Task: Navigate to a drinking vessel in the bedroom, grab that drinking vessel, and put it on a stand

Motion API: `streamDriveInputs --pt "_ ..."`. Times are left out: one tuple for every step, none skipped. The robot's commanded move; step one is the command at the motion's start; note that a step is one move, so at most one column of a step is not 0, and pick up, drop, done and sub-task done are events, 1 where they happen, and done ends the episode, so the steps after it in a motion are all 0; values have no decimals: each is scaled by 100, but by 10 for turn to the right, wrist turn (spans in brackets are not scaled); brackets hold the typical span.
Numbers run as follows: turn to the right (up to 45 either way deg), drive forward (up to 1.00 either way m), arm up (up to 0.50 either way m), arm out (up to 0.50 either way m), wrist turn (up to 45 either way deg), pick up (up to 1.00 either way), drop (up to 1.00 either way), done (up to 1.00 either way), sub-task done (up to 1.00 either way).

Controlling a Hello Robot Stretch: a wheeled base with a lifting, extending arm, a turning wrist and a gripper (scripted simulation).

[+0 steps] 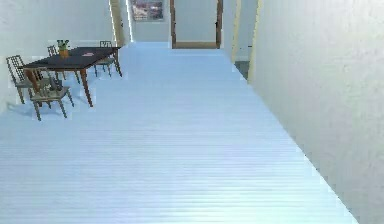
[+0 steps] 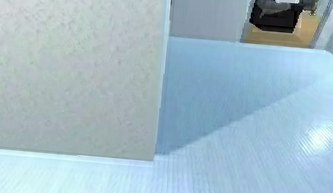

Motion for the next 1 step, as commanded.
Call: streamDriveInputs --pt "0 100 0 0 0 0 0 0 0"
